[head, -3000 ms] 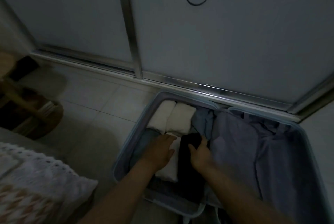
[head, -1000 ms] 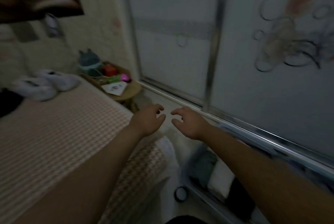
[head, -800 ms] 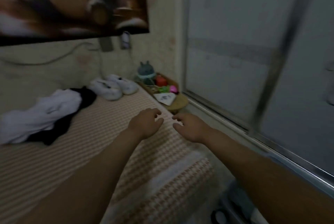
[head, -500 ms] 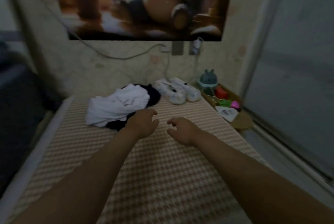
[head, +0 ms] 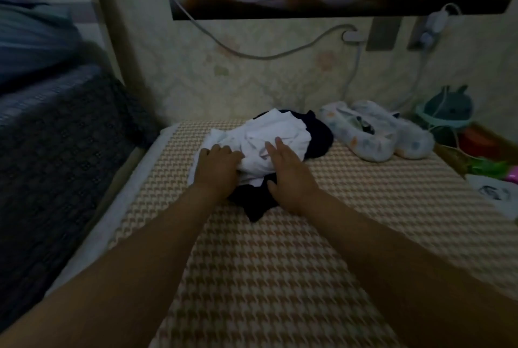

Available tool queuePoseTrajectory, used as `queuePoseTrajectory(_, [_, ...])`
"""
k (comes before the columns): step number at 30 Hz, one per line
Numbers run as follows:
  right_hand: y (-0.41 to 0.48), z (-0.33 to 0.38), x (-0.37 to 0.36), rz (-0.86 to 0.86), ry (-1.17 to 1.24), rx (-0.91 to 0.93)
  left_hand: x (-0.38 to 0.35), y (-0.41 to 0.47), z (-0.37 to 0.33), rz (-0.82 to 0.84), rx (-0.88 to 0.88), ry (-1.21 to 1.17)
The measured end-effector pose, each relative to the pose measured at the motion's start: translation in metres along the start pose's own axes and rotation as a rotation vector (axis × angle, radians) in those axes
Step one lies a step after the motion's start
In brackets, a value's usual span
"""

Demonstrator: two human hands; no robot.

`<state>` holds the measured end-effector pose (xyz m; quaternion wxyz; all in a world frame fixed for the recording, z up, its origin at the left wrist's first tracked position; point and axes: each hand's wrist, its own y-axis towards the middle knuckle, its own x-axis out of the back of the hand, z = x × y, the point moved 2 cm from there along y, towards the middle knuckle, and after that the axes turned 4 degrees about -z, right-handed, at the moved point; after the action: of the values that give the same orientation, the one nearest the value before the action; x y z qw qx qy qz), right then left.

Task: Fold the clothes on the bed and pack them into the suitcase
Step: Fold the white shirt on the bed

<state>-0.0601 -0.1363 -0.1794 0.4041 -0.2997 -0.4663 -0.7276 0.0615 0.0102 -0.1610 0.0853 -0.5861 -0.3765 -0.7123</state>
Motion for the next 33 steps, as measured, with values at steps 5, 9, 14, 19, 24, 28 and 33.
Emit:
queuePoseTrajectory(5, [0.032, 0.001, -0.003, 0.029, -0.205, -0.069, 0.018, 0.000, -0.002, -0.122, -0.044, -0.064])
queuePoseTrajectory(9, [0.023, 0.017, 0.021, -0.138, -0.164, 0.041, 0.040, -0.019, 0.000, -0.126, -0.050, -0.306])
queuePoseTrajectory(14, [-0.042, 0.042, 0.067, -0.142, -0.116, 0.109, 0.096, -0.079, -0.033, 0.082, 0.043, -0.530])
queuePoseTrajectory(19, [-0.127, 0.055, 0.090, -0.001, -0.066, 0.019, 0.138, -0.148, -0.088, 0.305, 0.096, -0.471])
queuePoseTrajectory(24, [-0.210, 0.116, 0.145, 0.376, -0.029, -0.162, 0.162, -0.199, -0.112, 0.606, 0.004, -0.287])
queuePoseTrajectory(28, [-0.245, 0.160, 0.157, 0.847, 0.108, -0.364, 0.187, -0.233, -0.124, 0.996, 0.143, -0.319])
queuePoseTrajectory(33, [-0.237, 0.161, 0.144, 0.658, 0.230, -0.415, 0.195, -0.241, -0.111, 0.776, 0.224, -0.509])
